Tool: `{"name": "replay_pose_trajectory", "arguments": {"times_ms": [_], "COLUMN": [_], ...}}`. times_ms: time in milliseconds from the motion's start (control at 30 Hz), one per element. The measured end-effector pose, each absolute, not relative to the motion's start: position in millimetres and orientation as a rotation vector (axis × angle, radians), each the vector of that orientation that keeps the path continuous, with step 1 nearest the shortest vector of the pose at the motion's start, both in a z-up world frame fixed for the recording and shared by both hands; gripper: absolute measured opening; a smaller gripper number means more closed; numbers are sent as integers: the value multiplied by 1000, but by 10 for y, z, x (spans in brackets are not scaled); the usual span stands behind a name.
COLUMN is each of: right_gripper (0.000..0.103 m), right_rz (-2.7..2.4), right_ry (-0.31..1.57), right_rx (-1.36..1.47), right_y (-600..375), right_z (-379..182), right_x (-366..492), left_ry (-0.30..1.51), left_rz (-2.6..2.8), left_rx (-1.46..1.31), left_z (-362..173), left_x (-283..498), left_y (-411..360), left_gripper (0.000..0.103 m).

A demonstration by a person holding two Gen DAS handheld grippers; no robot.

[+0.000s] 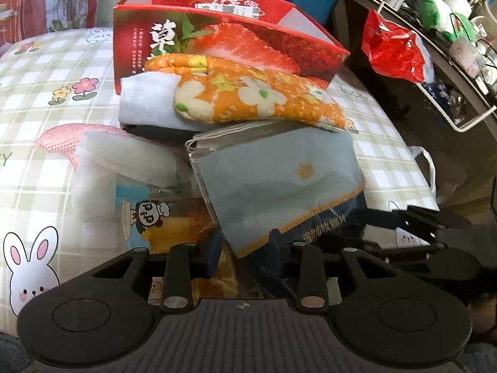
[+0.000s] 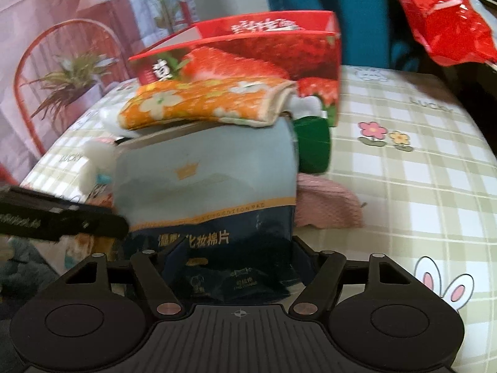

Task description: Organize soft objects

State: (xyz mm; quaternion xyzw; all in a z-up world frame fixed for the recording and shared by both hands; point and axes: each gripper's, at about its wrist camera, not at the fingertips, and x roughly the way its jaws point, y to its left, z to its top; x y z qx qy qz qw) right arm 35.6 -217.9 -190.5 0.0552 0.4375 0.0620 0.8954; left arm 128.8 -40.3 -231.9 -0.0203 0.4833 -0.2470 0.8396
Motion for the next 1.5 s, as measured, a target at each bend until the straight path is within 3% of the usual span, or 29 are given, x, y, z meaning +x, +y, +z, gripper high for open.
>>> {"name": "replay_pose_trajectory", "arguments": {"times_ms": [333,533,867,1500], "right_gripper": [65,55,45,42], "right_rz": [108,122,150,219], "right_ry": [895,898,888,655], "right_rx": [154,152,131,77], "right_y": [-2293,-2275,-2220,-2085], "right_z": [-1936,-1968,-1917,-1244], "right_x": [384,392,355,132], "left_ry": [944,922,900,614], "left_rz": [-480,-466,-525,-565], "left_rx": [-49,-107,-98,-128], "left_z": [-2350,-2400,-2370,-1604], "left_x": [1467,1557,1343,970], "left_y": [-431,-430,-364,-109], "left_gripper": [35,36,36,37]}}
